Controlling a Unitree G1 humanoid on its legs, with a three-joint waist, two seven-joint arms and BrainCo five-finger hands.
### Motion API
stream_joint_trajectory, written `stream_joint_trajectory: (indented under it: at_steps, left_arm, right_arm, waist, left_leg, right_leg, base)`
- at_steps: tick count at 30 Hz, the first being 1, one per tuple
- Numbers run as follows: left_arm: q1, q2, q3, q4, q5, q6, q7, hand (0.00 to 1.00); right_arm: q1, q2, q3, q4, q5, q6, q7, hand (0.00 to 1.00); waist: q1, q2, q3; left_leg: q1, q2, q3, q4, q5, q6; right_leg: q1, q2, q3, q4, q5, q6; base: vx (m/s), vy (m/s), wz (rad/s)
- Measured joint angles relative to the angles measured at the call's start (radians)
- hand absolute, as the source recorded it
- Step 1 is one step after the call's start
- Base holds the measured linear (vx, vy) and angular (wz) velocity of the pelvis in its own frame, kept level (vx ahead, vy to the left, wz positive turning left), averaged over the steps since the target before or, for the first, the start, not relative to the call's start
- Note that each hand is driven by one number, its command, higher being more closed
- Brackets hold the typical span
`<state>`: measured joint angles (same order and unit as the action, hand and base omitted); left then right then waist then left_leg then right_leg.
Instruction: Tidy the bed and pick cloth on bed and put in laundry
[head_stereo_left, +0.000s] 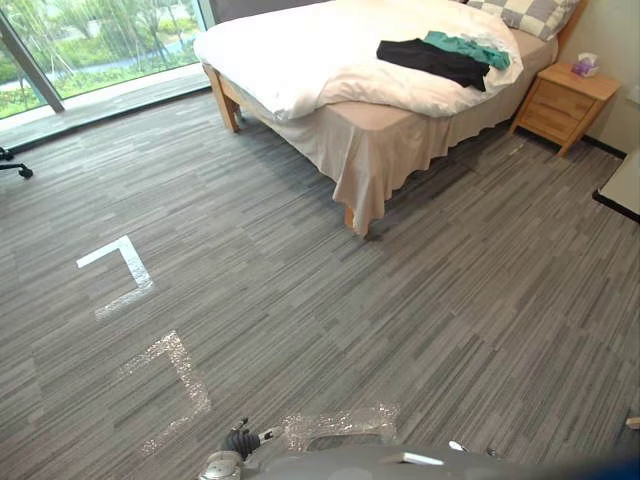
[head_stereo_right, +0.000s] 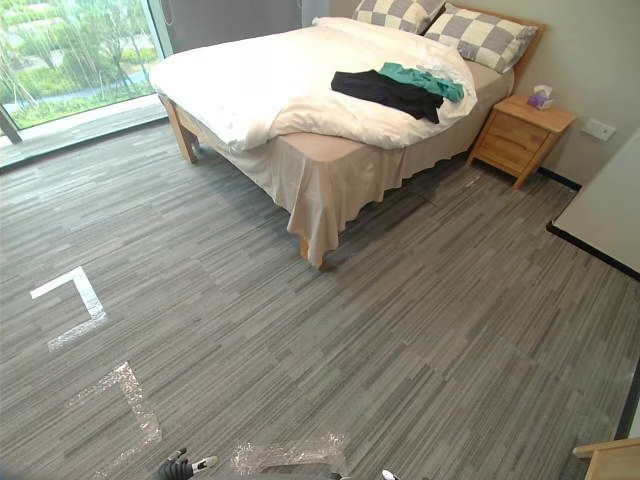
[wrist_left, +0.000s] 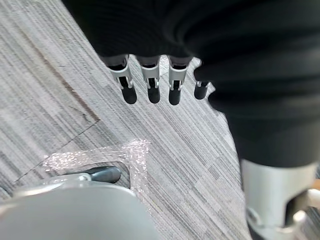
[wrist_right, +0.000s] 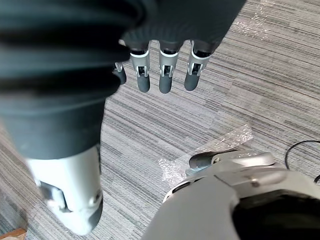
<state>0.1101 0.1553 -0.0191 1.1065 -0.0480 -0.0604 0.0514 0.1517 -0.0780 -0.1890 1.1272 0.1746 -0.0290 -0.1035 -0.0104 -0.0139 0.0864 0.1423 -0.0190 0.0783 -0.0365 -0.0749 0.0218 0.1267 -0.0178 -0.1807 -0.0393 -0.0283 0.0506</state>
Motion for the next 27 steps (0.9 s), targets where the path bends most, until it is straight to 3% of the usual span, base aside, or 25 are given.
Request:
stream_joint_trajectory:
  at_steps: [4,16,27]
  left_arm:
    - [-0.016,0.001,-0.011,0.02,0.003,0.001,0.0,0.0]
    - [-0.025,0.003,-0.02,0.019,0.032,0.001,0.0,0.0]
    - [-0.037,0.018,-0.061,0.019,0.038,0.0,0.002,0.0]
  right_arm:
    - [-0.029,0.0,0.0,0.001,-0.002,0.0,0.0,0.0]
    - [-0.047,0.001,0.003,0.001,-0.003,0.0,0.001,0.0]
    - [-0.062,-0.003,0.035,-0.002,-0.003,-0.001,0.0,0.0]
  waist:
    - [-0.001,0.003,0.014]
    - [-0.003,0.004,0.025]
    - [-0.008,-0.011,0.047]
  left_leg:
    - [0.019,0.0,0.021,0.001,-0.01,-0.016]
    - [0.033,0.001,0.023,0.0,-0.015,-0.024]
    - [0.045,-0.009,0.053,-0.06,0.022,-0.003]
  right_leg:
    - [0.025,-0.001,0.0,-0.02,0.017,0.032]
    - [0.038,-0.002,-0.022,-0.019,0.018,0.035]
    - [0.005,-0.008,-0.024,-0.005,-0.004,-0.009]
  base:
    - [0.04,0.012,-0.08]
    - [-0.03,-0.024,0.01]
    - [-0.08,-0.04,-0.07]
